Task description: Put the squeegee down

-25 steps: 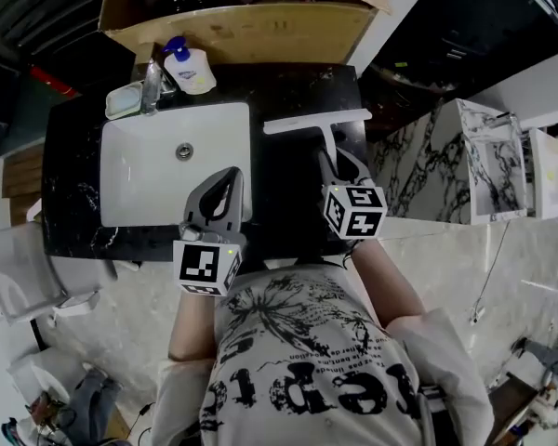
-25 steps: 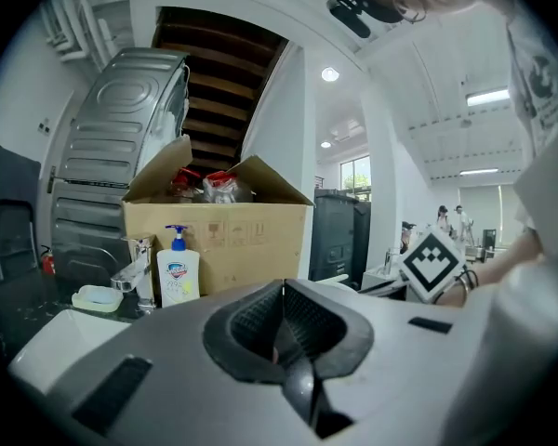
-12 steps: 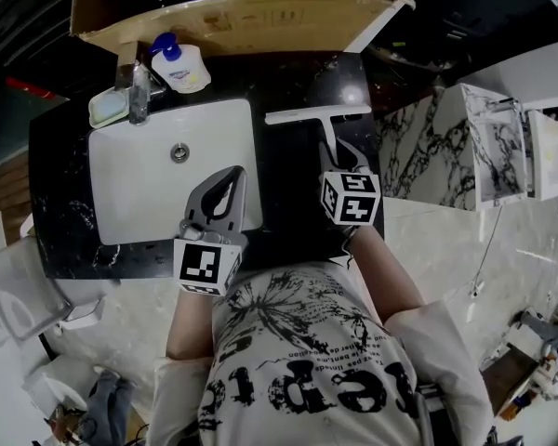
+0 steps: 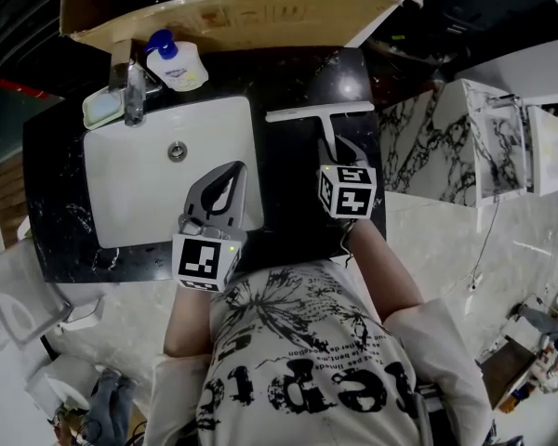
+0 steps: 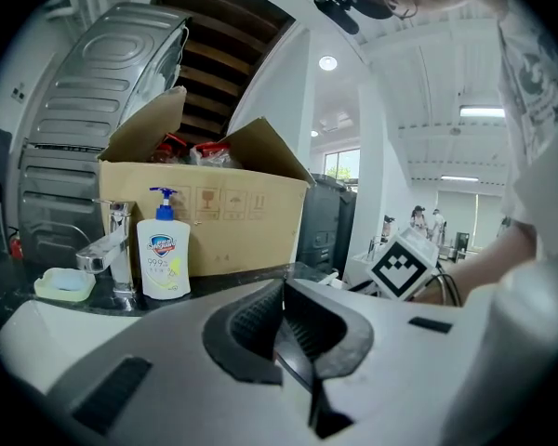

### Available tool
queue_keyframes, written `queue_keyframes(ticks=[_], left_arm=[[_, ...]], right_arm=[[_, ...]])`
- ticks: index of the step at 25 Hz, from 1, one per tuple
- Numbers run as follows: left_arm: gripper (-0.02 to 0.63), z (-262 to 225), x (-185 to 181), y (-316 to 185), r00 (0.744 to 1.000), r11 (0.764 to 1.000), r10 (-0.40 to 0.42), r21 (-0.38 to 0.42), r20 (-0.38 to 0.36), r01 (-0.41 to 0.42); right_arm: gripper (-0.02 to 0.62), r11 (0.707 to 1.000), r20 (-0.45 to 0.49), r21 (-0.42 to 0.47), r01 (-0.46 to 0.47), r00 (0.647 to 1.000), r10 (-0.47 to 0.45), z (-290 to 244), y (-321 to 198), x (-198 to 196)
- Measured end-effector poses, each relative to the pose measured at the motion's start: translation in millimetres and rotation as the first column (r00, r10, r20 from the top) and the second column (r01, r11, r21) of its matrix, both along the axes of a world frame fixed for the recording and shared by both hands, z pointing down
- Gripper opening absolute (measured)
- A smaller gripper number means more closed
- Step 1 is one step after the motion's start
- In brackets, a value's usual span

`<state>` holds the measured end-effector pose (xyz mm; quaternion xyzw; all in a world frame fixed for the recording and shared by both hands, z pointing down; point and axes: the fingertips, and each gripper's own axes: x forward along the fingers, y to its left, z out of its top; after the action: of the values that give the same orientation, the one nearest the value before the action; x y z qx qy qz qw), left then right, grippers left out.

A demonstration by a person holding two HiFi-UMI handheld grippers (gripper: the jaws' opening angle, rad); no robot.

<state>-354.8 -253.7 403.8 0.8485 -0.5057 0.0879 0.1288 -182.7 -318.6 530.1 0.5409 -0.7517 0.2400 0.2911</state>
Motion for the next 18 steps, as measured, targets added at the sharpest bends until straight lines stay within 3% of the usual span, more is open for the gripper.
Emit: queue_keyframes(ticks=[5,8,11,15,18], left_arm=[[0.012,0.2,-4.4,-3.0,1.000,0.999,-0.015,0.047,0.021,0.014],[0.012,-2.3,-4.3,-1.2,0.999,0.999,-0.018,0.050,0.026,0.017],[0.012,-8.3,-1.9,-0.3,0.999,0.998,-0.030,0.063,0.030,0.028],[0.012,-21.8,2.2,-1.3,0.999,0.995,-0.048,0.088,0.025,0.045],[0.012,-35.4,7.3,-0.7,0.998,0.993,-0.054,0.108,0.013,0.052]], right_arm=[[0.095,1.000,-0.052,-0.009,0.020,0.998,-0.020,3.6,0.2,-4.7],[0.196,1.000,-0.051,-0.013,0.023,0.998,-0.023,5.0,2.0,-6.9],[0.238,1.000,-0.047,0.014,0.026,0.999,-0.026,-0.7,1.2,-4.1],[0.221,0.994,0.004,0.094,0.056,0.998,-0.056,-29.7,-1.5,-5.5],[0.082,0.978,0.049,0.189,0.084,0.994,-0.095,-64.4,1.1,-9.5]])
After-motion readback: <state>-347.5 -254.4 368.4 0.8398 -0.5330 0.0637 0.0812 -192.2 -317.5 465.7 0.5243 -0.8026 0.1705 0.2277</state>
